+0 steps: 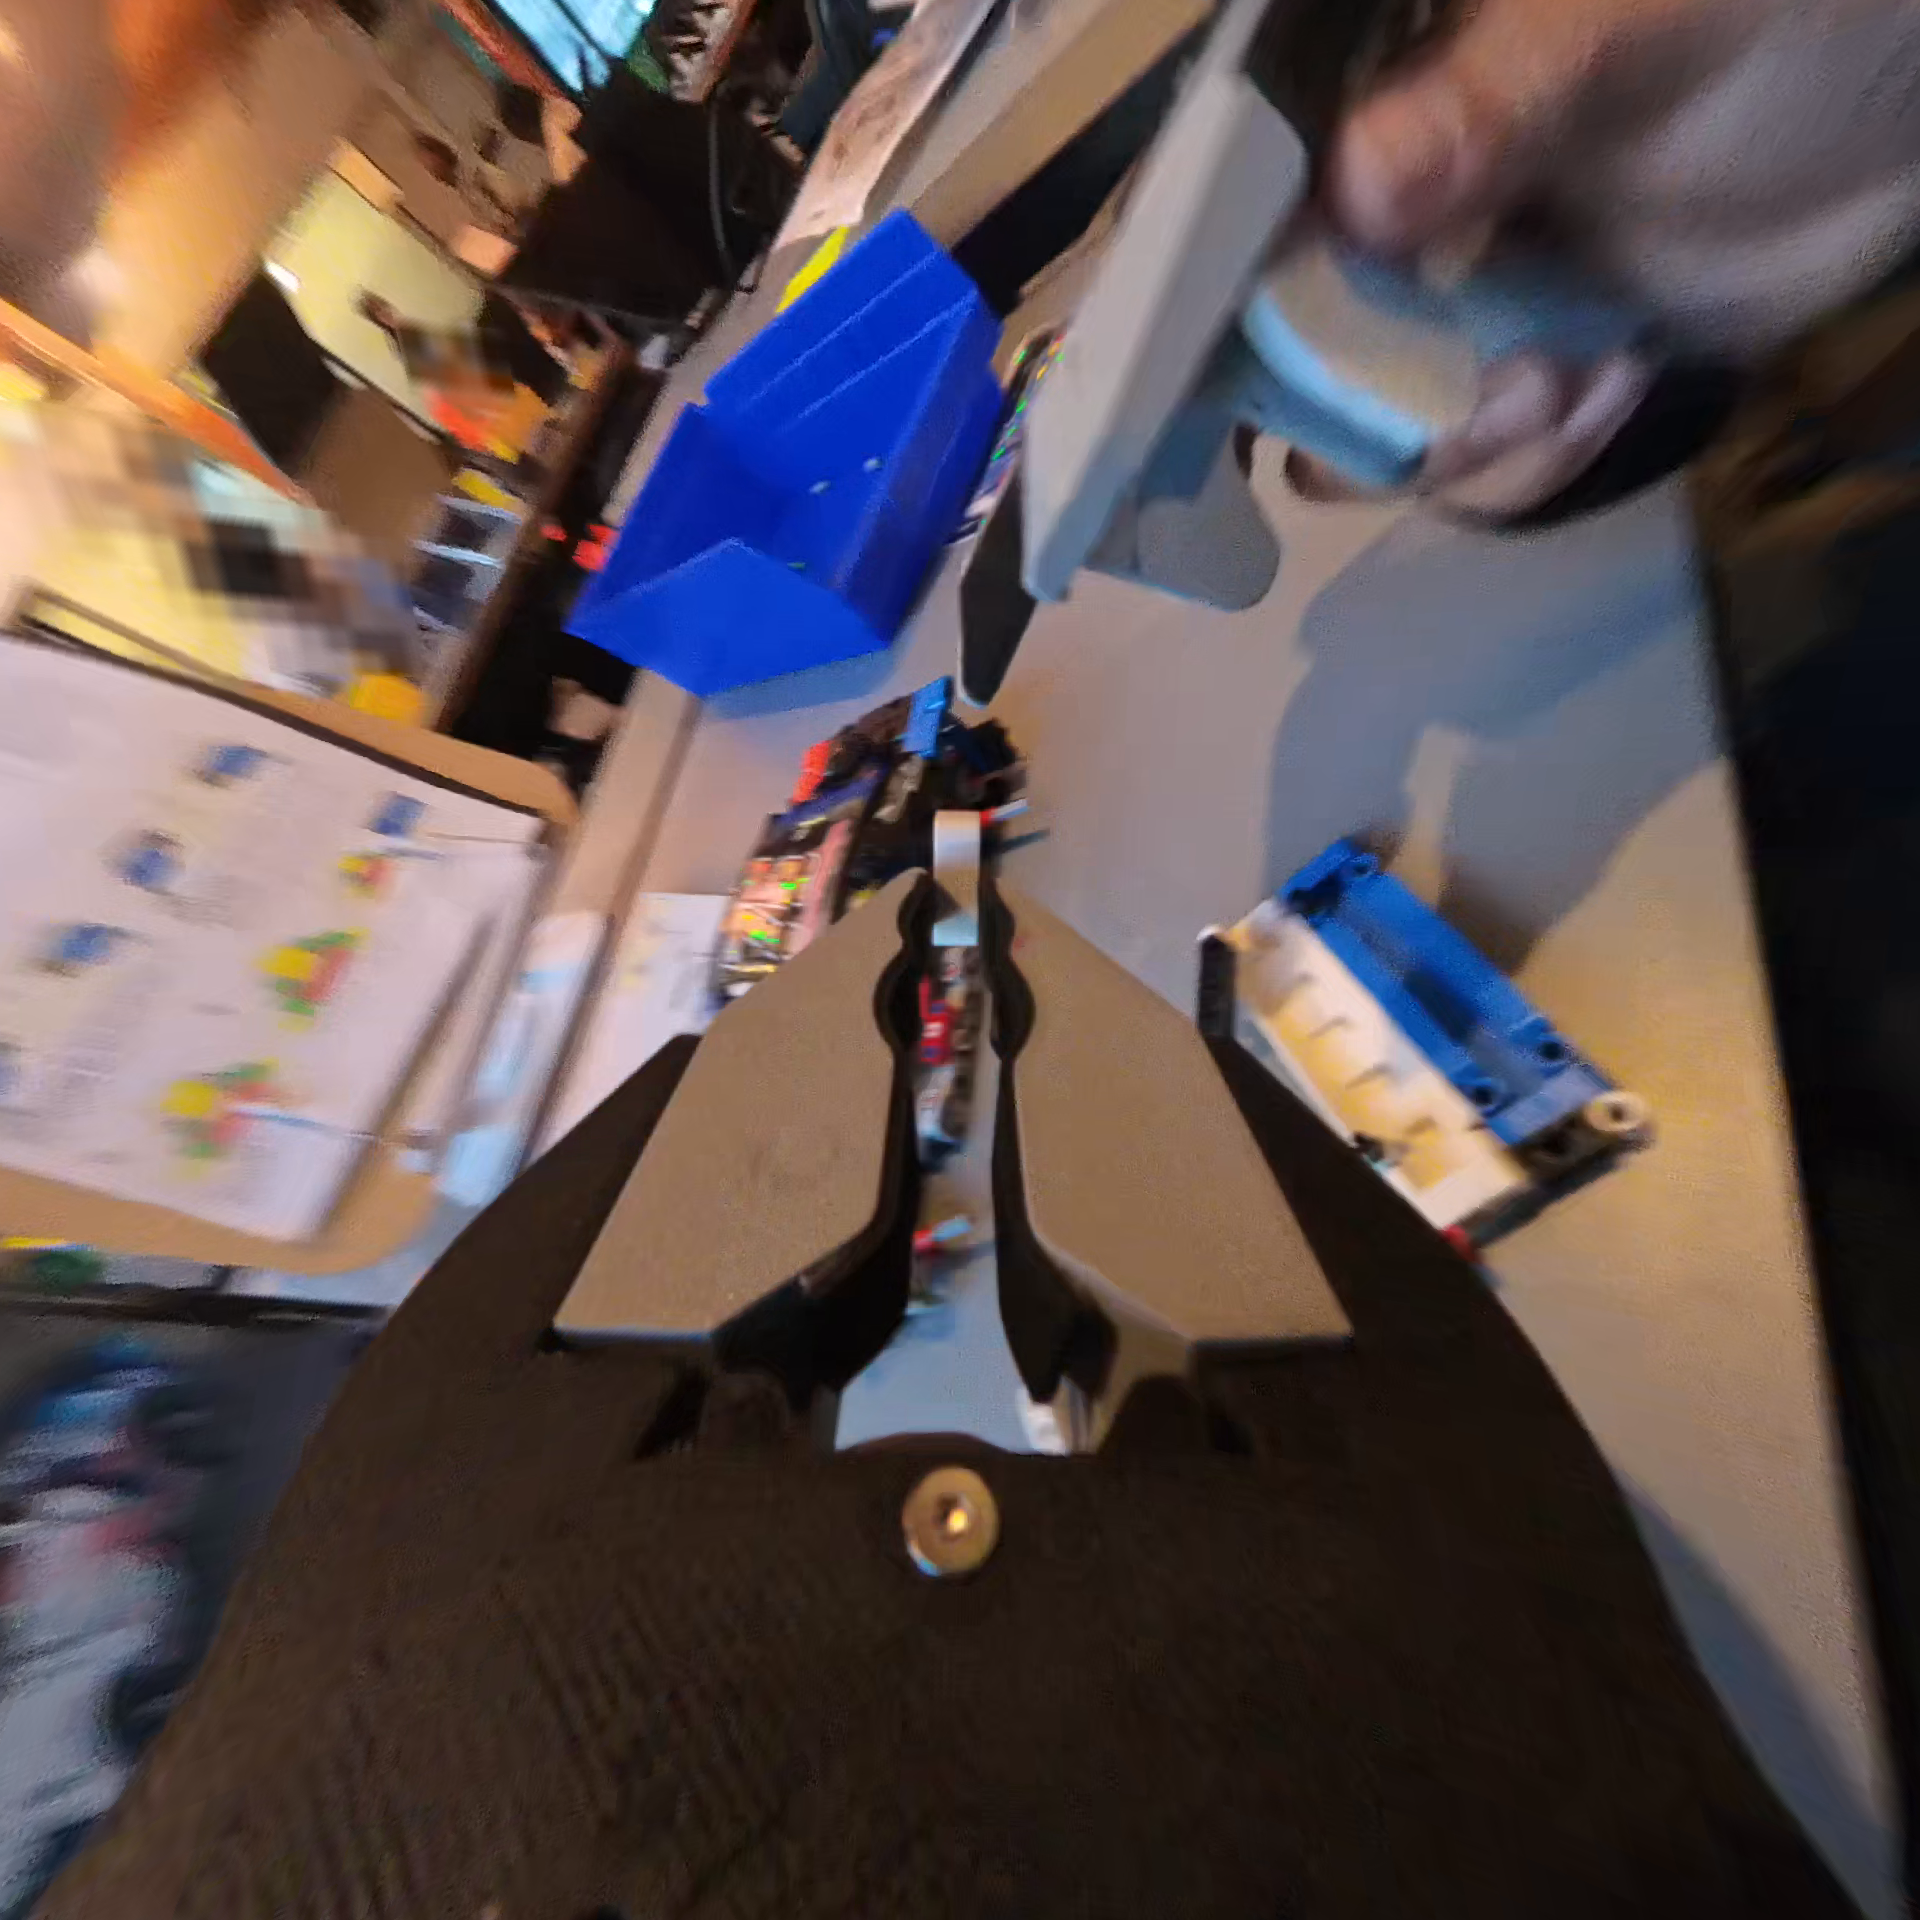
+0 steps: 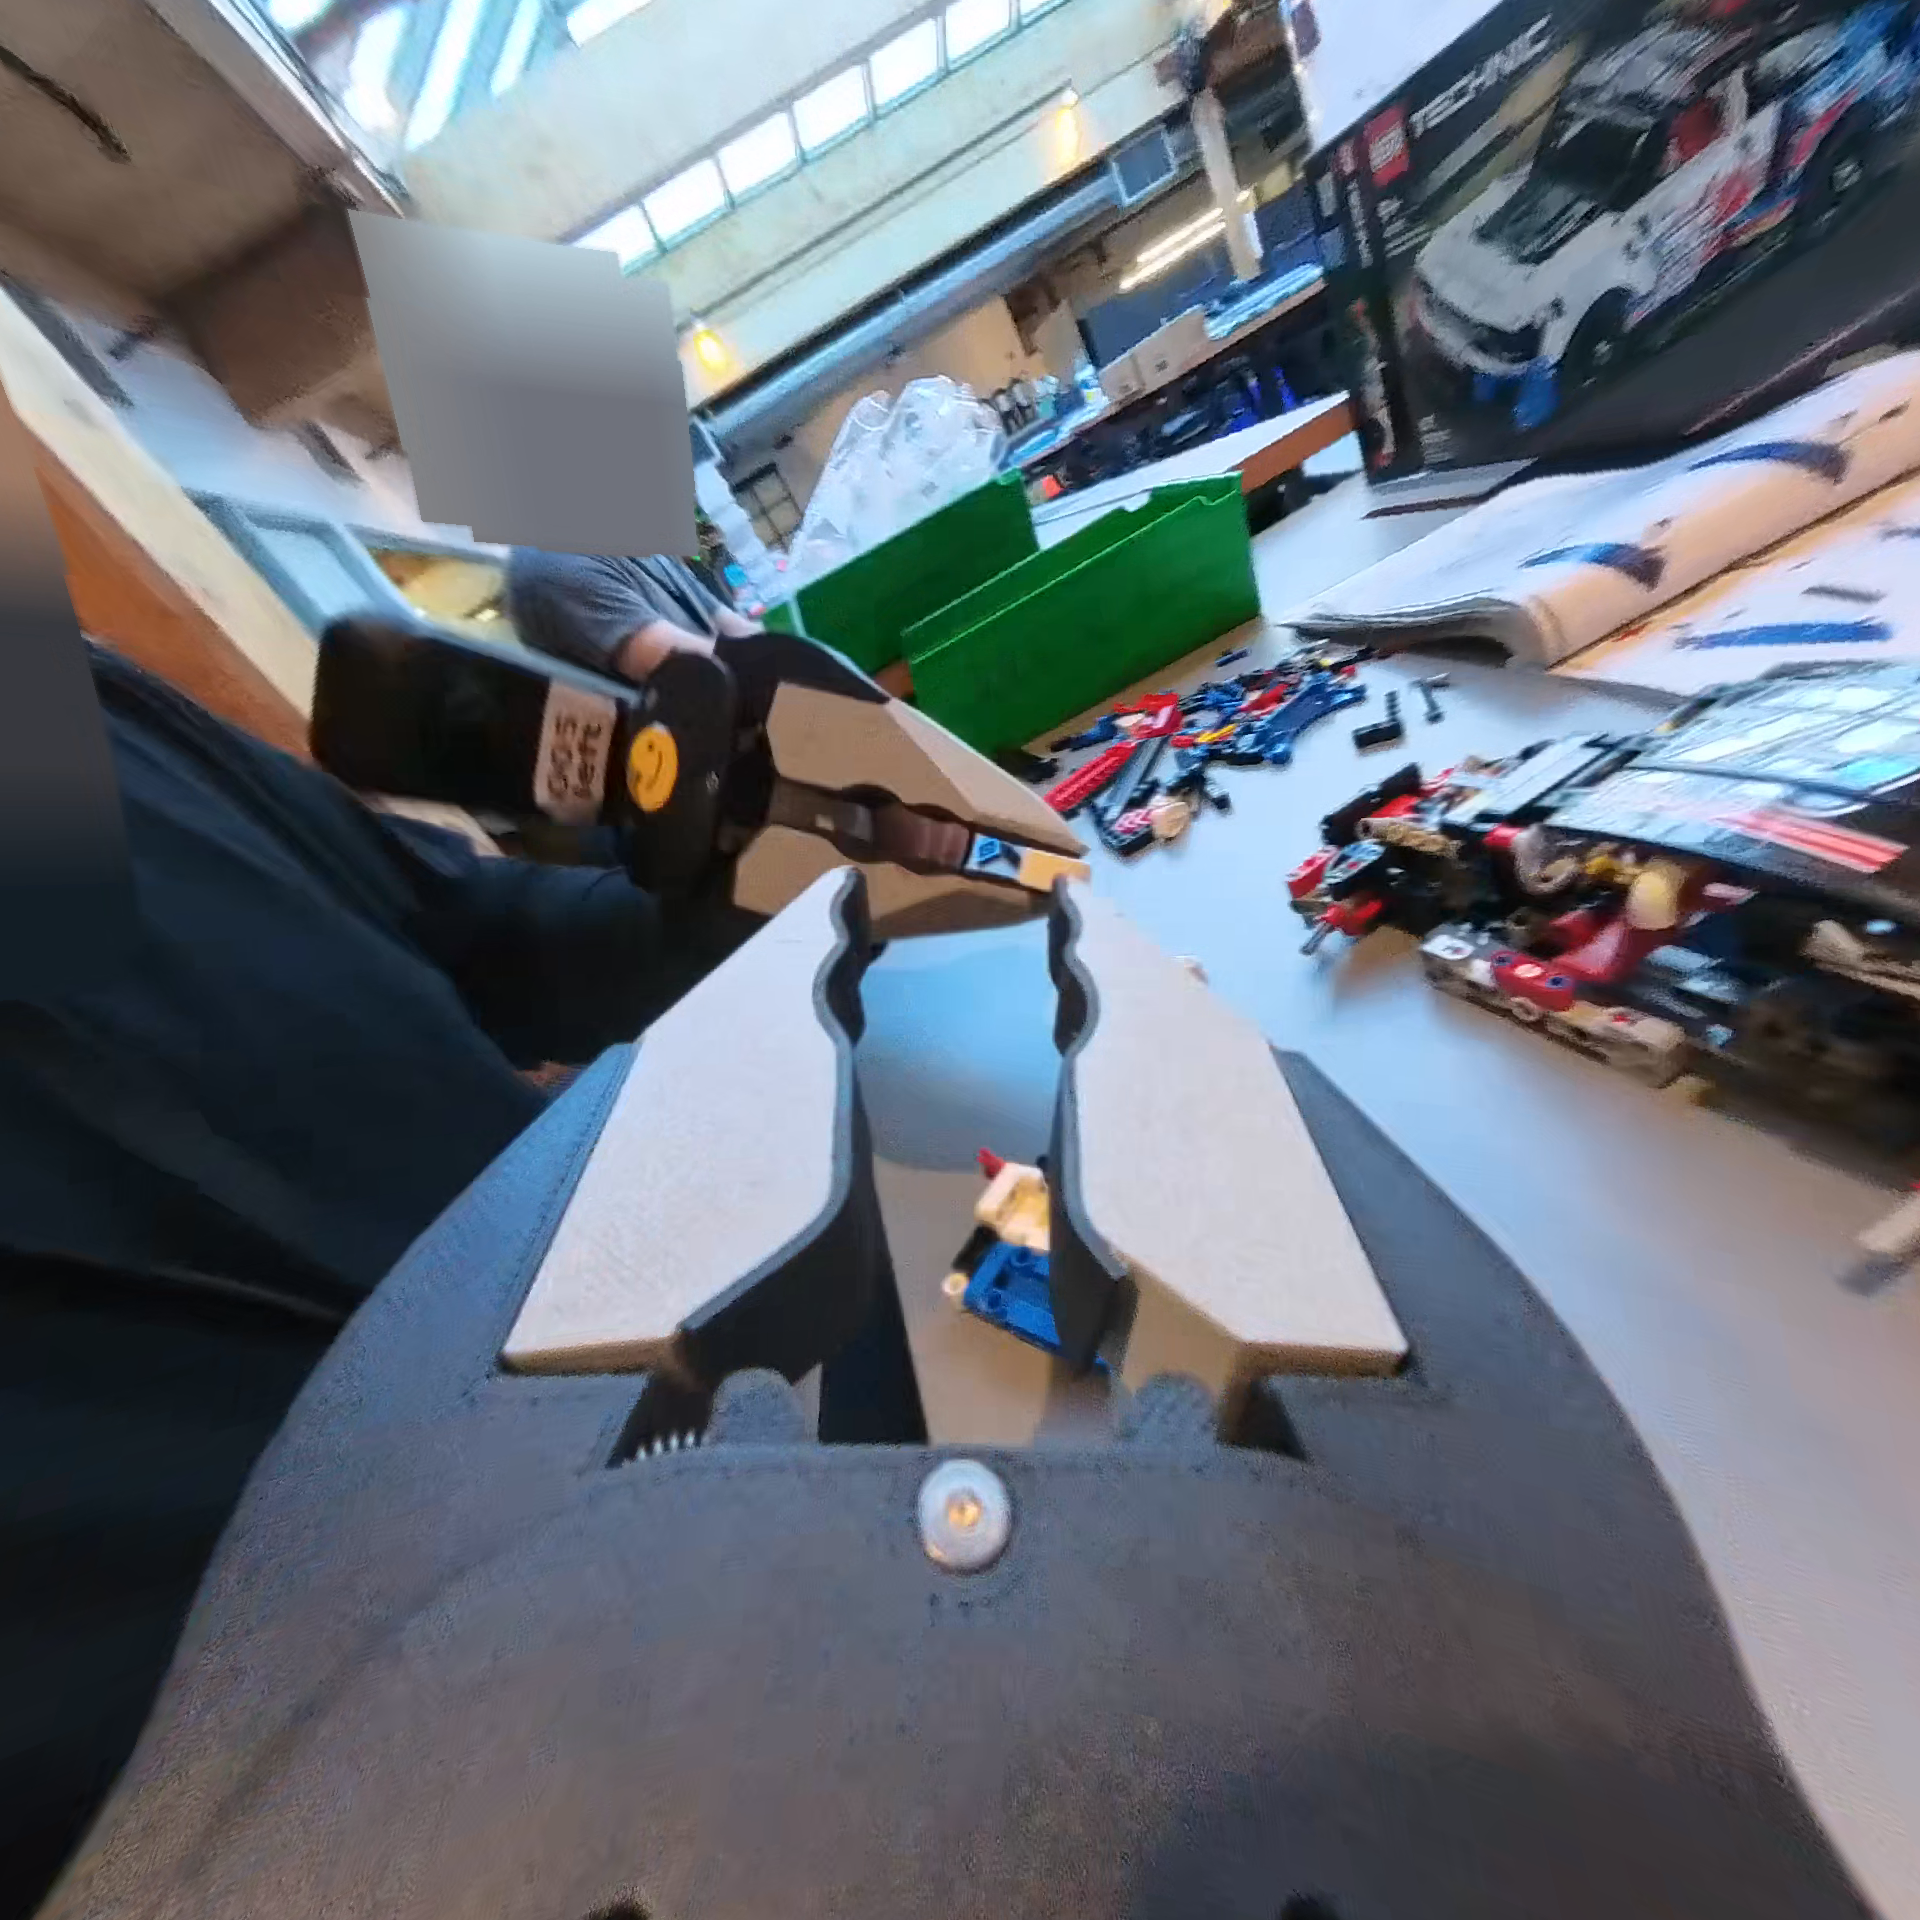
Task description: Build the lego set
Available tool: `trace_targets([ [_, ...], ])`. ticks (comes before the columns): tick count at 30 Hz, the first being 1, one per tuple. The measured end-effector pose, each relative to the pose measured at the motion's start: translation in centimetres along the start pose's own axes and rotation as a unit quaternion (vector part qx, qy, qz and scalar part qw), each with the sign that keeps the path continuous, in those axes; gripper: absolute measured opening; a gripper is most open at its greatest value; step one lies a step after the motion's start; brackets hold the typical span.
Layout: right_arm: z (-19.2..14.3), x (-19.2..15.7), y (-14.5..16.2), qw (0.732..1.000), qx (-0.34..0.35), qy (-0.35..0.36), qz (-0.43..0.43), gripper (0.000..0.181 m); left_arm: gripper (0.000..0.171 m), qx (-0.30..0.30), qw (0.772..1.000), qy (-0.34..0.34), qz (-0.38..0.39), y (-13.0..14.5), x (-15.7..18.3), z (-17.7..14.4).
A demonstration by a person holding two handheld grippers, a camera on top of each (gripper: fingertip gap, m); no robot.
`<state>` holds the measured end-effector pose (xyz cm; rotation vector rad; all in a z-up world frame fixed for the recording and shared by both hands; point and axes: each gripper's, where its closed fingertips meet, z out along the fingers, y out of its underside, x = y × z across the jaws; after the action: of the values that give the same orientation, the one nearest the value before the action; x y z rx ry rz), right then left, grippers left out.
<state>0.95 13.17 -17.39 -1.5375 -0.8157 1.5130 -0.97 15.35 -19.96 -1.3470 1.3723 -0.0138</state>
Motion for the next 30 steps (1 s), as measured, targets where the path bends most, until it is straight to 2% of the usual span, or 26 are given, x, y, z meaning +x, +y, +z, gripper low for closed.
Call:
trace_targets([
  [2, 0.2, 0.3, 0.5, 1.000, -0.010, 0.008, 0.009, 0.031, 0.005, -0.011, 0.997, -0.028, 0.066, -0.2, 0.4, 0.5],
  [5, 0.3, 1.5, 1.1, 0.998, -0.026, 0.060, -0.021, 0.028, 0.005, -0.001, 0.992, -0.047, 0.119, -1.1, 1.0, 0.5],
  [7, 0.2, 1.4, 1.3, 0.997, -0.033, 0.067, -0.036, 0.027, 0.005, 0.016, 0.986, -0.063, 0.154, -1.9, 1.1, 0.3],
  [9, 0.3, 1.1, 1.6, 0.996, -0.041, 0.065, -0.048, 0.024, 0.005, 0.021, 0.983, -0.065, 0.172, -2.3, 1.5, 0.5],
  [11, 0.1, 1.0, 1.8, 0.994, -0.049, 0.073, -0.062, 0.013, 0.005, 0.013, 0.982, -0.059, 0.180, -2.2, 2.0, 0.9],
  [14, -0.4, 1.2, 2.0, 0.993, -0.051, 0.087, -0.068, 0.013, 0.005, 0.011, 0.979, -0.069, 0.191, -2.3, 2.3, 1.4],
  [18, -0.9, 1.6, 2.6, 0.991, -0.059, 0.097, -0.074, 0.013, 0.006, 0.006, 0.987, -0.041, 0.158, -2.1, 3.2, 2.0],
  [22, -1.5, 2.1, 2.9, 0.987, -0.070, 0.108, -0.099, 0.013, 0.018, -0.002, 0.995, 0.018, 0.096, -1.3, 4.3, 2.1],
  [25, -2.9, 3.7, 3.0, 0.977, -0.095, 0.142, -0.131, 0.013, 0.023, -0.014, 0.997, 0.039, 0.061, -0.5, 4.3, 1.6],
  [28, -5.1, 5.8, 3.3, 0.943, -0.164, 0.187, -0.220, 0.013, 0.022, -0.024, 0.998, 0.046, 0.019, 0.5, 3.9, 0.6],
  [30, -6.6, 7.1, 4.4, 0.898, -0.251, 0.207, -0.295, 0.013, 0.022, -0.026, 0.998, 0.052, -0.012, 1.3, 3.9, 0.0],
])
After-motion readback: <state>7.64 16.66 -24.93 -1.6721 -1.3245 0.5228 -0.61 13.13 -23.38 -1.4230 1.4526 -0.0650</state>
